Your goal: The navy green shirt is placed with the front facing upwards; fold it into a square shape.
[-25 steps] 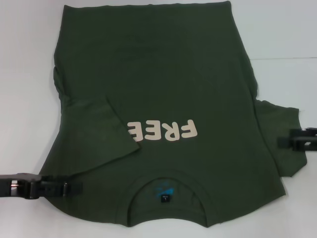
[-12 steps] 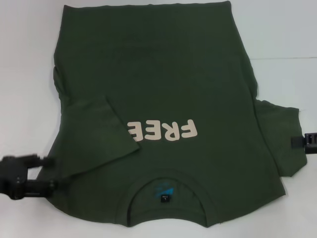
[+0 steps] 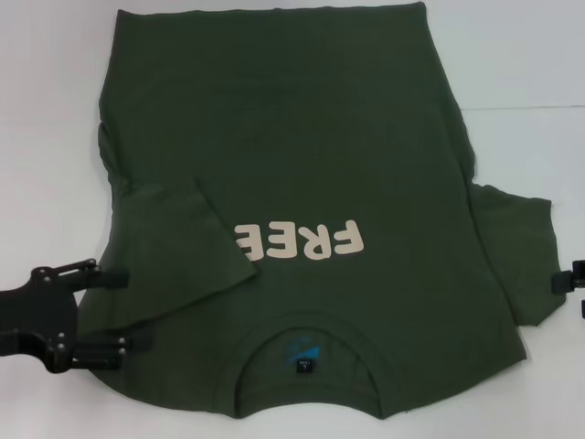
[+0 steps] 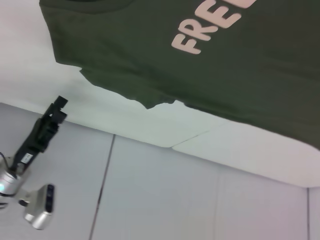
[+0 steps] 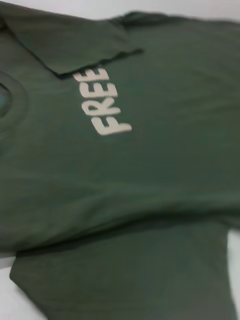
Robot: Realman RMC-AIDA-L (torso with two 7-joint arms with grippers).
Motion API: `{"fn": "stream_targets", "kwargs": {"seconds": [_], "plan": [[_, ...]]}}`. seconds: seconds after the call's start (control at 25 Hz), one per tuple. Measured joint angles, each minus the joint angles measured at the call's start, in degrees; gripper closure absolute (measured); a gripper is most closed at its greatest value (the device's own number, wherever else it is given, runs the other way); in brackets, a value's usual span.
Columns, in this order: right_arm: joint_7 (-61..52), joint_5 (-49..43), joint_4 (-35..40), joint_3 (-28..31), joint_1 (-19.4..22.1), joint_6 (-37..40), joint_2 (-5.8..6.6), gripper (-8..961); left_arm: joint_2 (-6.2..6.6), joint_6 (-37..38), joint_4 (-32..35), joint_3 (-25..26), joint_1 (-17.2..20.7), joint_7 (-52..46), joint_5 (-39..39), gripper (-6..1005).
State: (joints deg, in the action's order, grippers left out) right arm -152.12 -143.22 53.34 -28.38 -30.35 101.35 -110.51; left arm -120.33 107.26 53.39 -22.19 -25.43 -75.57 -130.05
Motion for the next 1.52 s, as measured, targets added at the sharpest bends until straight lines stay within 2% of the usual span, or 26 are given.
{"fn": "stream_targets", "kwargs": {"seconds": [0.28, 0.36, 0.56, 0.76, 1.12, 1.32, 1.52], "plan": [[-5.7, -6.9, -4.4, 0.0, -3.7, -4.1, 0.26, 156, -0.46, 0.3, 0.4, -0.1, 0.3, 1.0, 0.1, 62], [-5.9, -6.9, -4.8, 0.0, -3.7, -5.0, 0.26, 156, -0.37, 0.3, 0.2, 0.0, 0.4, 1.3, 0.1, 62], [-6.2, -6.8, -9.3, 0.1, -4.1, -9.4, 1.45, 156, -0.1, 0.4, 0.0, 0.0, 0.6, 1.5, 0.1, 62], [-7.1, -6.7, -9.6, 0.3, -4.2, -10.3, 1.75, 156, -0.37, 0.6, 0.3, -0.2, 1.0, 1.5, 0.1, 61], [-7.9, -6.9, -12.7, 1.0, -3.6, -13.5, 2.48, 155, -0.1, 1.1, 0.4, -0.2, 0.6, 1.5, 0.1, 62], [-8.0, -6.9, -15.7, 2.1, -3.5, -15.4, 3.53, 155, -0.08, 1.1, 0.4, -0.2, 0.4, 1.5, 0.1, 62], [-8.2, -6.7, -16.2, 3.2, -3.4, -16.0, 3.63, 155, -0.07, 1.2, 0.6, -0.2, 0.2, 1.5, 0.1, 62]]}}
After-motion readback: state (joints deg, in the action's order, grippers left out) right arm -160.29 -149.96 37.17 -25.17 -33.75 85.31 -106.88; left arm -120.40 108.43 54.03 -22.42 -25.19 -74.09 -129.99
